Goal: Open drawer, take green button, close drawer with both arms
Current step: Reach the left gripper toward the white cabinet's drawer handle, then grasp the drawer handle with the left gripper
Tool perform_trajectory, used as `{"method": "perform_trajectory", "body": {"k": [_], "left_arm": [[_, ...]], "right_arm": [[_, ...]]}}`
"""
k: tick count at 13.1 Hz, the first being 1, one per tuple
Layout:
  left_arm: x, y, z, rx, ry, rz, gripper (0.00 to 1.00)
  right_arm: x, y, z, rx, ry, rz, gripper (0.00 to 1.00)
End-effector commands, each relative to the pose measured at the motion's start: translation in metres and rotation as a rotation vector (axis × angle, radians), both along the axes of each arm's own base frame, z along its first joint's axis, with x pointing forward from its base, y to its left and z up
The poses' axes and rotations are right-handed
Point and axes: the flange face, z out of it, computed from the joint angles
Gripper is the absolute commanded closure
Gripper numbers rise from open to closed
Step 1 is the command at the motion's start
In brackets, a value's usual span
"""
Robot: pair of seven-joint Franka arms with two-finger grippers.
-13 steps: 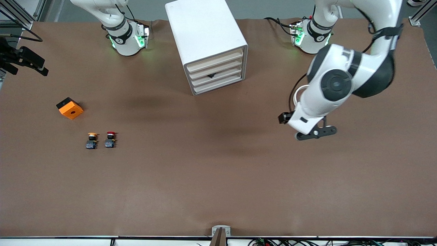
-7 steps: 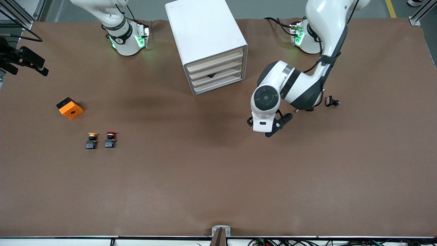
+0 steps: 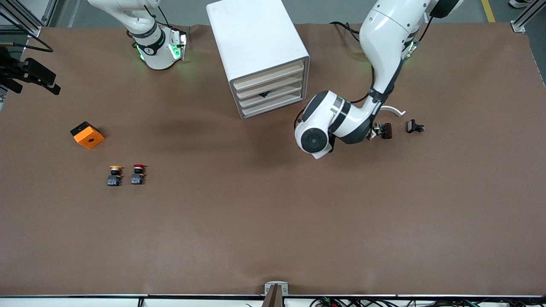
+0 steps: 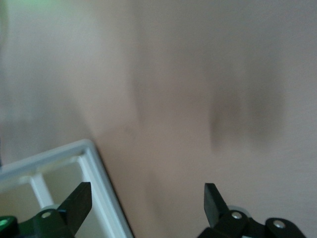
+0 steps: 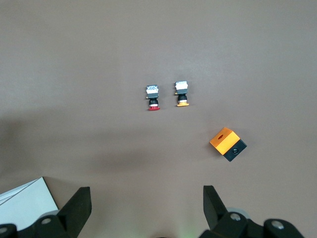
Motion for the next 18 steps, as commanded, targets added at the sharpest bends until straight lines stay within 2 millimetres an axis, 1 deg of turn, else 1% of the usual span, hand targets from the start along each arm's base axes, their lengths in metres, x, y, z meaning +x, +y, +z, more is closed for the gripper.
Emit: {"method": "perform_trajectory", "body": {"k": [1, 2, 4, 6, 8, 9, 10, 11, 14, 15, 16, 17, 18], "left_arm": [[-0.007, -0.012, -0.016, -0.055, 0.136, 0.147, 0.0], [-0.008, -0.015, -0.022, -0.091, 0.196, 0.213, 0.0], [-0.006, -0.015, -0.027, -0.132, 0.276, 0.323, 0.0], [-0.01, -0.016, -0.038, -0.039, 0.332, 0.429, 0.0], [-0.026, -0.018, -0.051, 0.022, 0.397, 0.426, 0.0], [-0.03, -0.02, -0.052, 0.026, 0.431, 0.426, 0.0], [-0.032, -0.02, -0.053, 0.018, 0.466, 0.437, 0.06], [-0.035, -0.02, -0.054, 0.023, 0.493, 0.428, 0.15], [-0.045, -0.023, -0.058, 0.021, 0.524, 0.394, 0.48], [-0.052, -0.029, -0.059, 0.012, 0.537, 0.38, 0.58], [-0.055, -0.032, -0.06, -0.002, 0.542, 0.364, 0.61], [-0.057, -0.033, -0.062, -0.009, 0.544, 0.355, 0.61], [-0.064, -0.039, -0.061, -0.022, 0.554, 0.337, 0.61]], "right_arm": [[-0.008, 0.001, 0.003, 0.006, -0.004, -0.01, 0.0], [-0.008, 0.001, 0.003, 0.006, -0.004, -0.01, 0.0], [-0.008, 0.001, 0.002, 0.006, -0.003, -0.01, 0.0], [-0.008, 0.001, 0.003, 0.006, -0.004, -0.01, 0.0], [-0.008, 0.0, 0.002, 0.006, -0.001, -0.008, 0.0], [-0.008, -0.001, 0.002, 0.006, -0.003, -0.008, 0.0], [-0.008, -0.001, 0.002, 0.006, -0.003, -0.007, 0.0], [-0.008, -0.001, 0.002, 0.005, -0.001, -0.007, 0.0], [-0.008, -0.002, 0.002, 0.006, -0.001, -0.008, 0.0], [-0.008, -0.002, 0.002, 0.006, -0.001, -0.008, 0.0], [-0.008, -0.002, 0.002, 0.006, -0.001, -0.008, 0.0], [-0.008, -0.002, 0.002, 0.006, -0.003, -0.008, 0.0], [-0.008, -0.002, 0.001, 0.006, 0.0, -0.008, 0.0]]}}
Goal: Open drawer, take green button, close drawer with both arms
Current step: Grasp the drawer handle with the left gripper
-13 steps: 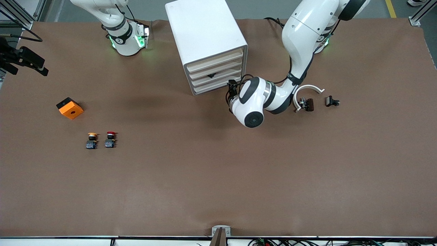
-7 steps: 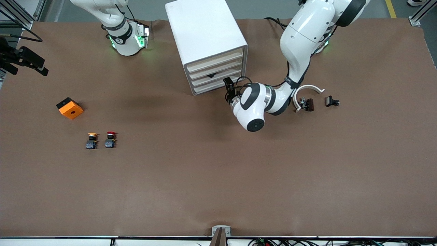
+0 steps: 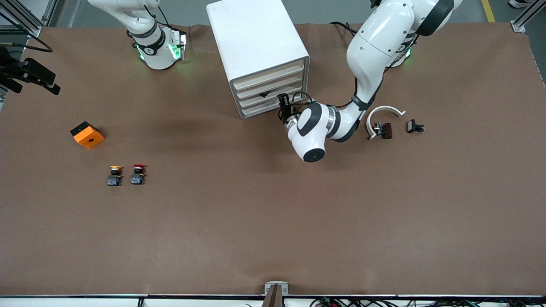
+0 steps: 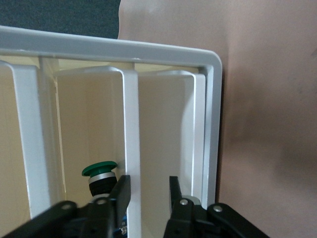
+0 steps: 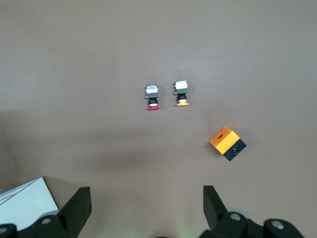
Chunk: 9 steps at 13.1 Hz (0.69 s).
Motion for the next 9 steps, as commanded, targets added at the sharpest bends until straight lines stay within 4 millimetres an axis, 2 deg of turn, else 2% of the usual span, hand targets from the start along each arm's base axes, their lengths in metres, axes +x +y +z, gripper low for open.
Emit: {"method": "perform_trajectory", "body": {"k": [1, 3, 7, 8, 9], "left_arm": [[-0.0117, -0.0139, -0.0015, -0.051, 0.028, -0.022, 0.61], [-0.0171, -0.0193, 0.0005, -0.063, 0.033, -0.032, 0.61], [-0.011, -0.0163, 0.0029, -0.07, 0.026, -0.026, 0.61], [-0.0155, -0.0198, 0.0019, -0.069, 0.027, -0.036, 0.66], [-0.0156, -0.0197, 0.0018, -0.068, 0.026, -0.037, 0.83]], "right_arm": [[-0.0076, -0.0012, 0.0012, 0.006, -0.001, -0.006, 0.0], [-0.0077, -0.0014, 0.0012, 0.005, -0.001, -0.006, 0.0], [-0.0076, -0.0012, 0.0012, 0.006, -0.001, -0.006, 0.0], [-0.0076, -0.0012, 0.0012, 0.006, -0.001, -0.004, 0.0], [-0.0072, -0.0021, 0.0004, 0.006, 0.0, -0.006, 0.0]]}}
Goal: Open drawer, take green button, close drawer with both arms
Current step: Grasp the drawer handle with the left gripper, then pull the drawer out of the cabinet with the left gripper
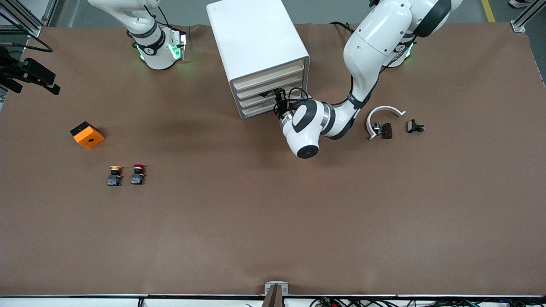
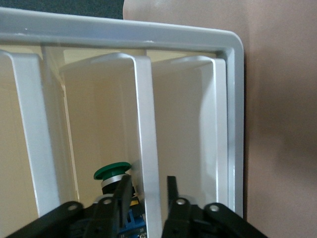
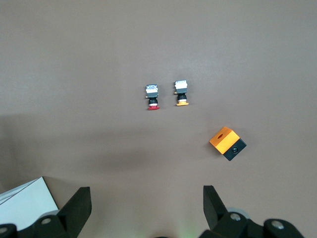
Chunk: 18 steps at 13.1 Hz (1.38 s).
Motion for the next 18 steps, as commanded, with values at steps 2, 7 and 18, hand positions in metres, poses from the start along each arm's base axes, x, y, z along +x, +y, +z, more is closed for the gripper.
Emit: {"method": "perform_trajectory", "body": {"k": [2, 7, 18], "left_arm": [[0.0, -0.003, -0.002, -0.019, 0.014, 0.003, 1.0], [0.039, 0.012, 0.009, -0.024, -0.041, 0.056, 1.0], [0.157, 0.083, 0.046, -0.149, -0.235, 0.191, 0.01]], "right_arm": [[-0.007, -0.002, 0.001, 0.006, 0.001, -0.005, 0.0], [-0.008, -0.002, 0.002, 0.005, 0.004, -0.01, 0.0], [0.047, 0.002, -0.056, -0.009, 0.106, 0.018, 0.0]]}}
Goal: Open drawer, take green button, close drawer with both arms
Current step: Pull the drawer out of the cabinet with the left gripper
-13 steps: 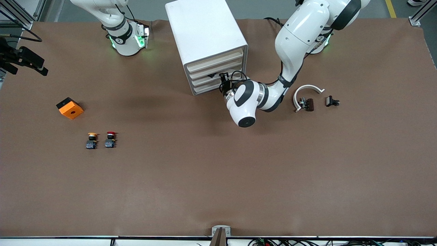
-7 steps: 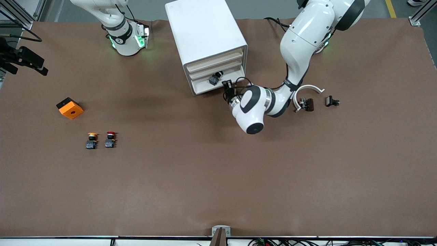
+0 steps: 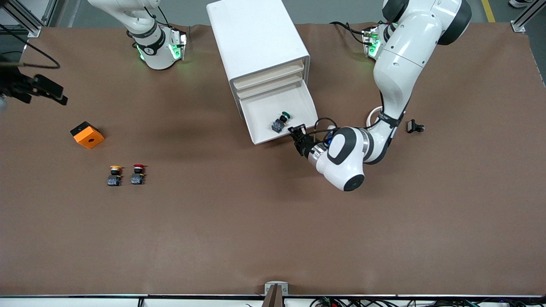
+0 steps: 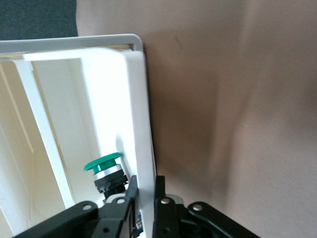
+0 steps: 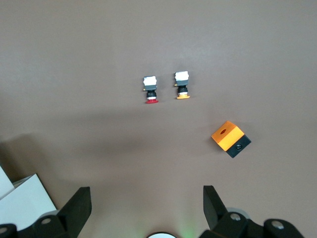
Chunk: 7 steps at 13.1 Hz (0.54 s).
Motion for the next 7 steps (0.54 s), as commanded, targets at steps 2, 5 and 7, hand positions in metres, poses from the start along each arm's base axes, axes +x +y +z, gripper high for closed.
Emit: {"method": "perform_trajectory", "body": {"k": [2, 5, 7], "left_arm": [[0.025, 0.0, 0.029, -0.044, -0.102, -0.027, 0.0], [0.052, 0.002, 0.08, -0.042, -0.281, -0.115, 0.0], [0.077, 0.029, 0.114, -0.058, -0.408, -0.163, 0.0]], "right_arm": [[0.037, -0.001, -0.046, -0.021, 0.082, 0.018, 0.0], [0.042, 0.009, -0.046, -0.037, 0.081, 0.022, 0.0], [0.042, 0.046, -0.047, -0.044, 0.078, -0.058, 0.0]]}}
